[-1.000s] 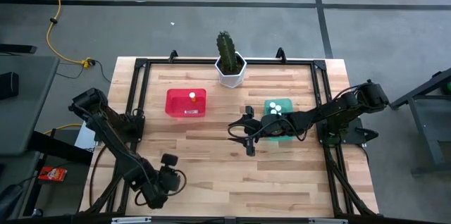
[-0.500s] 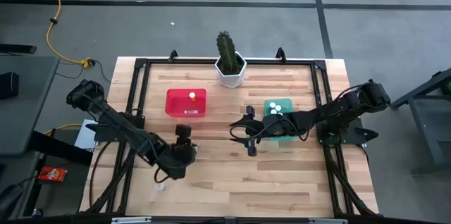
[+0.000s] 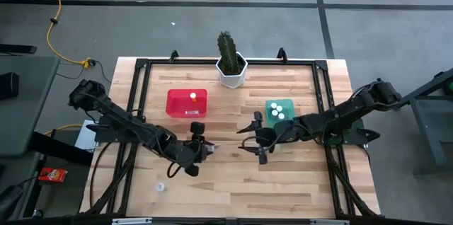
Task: Pick and place medicine bottles into bin by pill shape (circle, oval)
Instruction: Put the green capsule bottle into the green bin
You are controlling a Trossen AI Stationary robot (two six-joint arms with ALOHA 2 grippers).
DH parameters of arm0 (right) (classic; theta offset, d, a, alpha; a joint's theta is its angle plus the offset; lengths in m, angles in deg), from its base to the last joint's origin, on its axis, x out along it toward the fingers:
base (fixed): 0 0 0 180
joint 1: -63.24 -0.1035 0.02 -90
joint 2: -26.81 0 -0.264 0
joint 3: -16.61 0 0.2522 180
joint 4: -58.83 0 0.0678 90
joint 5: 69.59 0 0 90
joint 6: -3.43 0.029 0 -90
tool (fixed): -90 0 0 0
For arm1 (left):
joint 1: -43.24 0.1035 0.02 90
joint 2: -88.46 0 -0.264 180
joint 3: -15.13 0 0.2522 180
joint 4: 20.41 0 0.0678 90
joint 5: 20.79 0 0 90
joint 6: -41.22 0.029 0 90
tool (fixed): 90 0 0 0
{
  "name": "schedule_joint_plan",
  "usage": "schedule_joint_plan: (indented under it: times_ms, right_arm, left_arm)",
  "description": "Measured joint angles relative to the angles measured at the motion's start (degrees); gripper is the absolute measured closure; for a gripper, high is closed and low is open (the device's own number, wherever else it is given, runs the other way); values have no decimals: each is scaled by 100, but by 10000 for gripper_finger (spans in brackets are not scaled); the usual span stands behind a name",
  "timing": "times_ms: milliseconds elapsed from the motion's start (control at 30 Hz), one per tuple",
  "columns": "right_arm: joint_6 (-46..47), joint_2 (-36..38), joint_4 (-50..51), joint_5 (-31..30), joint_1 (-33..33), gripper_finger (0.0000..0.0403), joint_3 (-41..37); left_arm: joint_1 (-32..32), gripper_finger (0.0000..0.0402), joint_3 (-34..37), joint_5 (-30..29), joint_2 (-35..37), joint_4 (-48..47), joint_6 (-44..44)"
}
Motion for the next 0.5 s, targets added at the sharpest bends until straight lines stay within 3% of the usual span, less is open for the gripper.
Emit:
schedule_joint_plan:
  times_ms: [233, 500]
  right_arm:
    - [-237, 220, 86, -454, -318, 162, 0]
    - [-431, 404, -4, -837, -538, 162, -7]
  left_arm:
    - [823, 289, 1016, 1101, -207, 3058, 726]
    - [1794, 289, 800, 2240, -1399, 4506, 731]
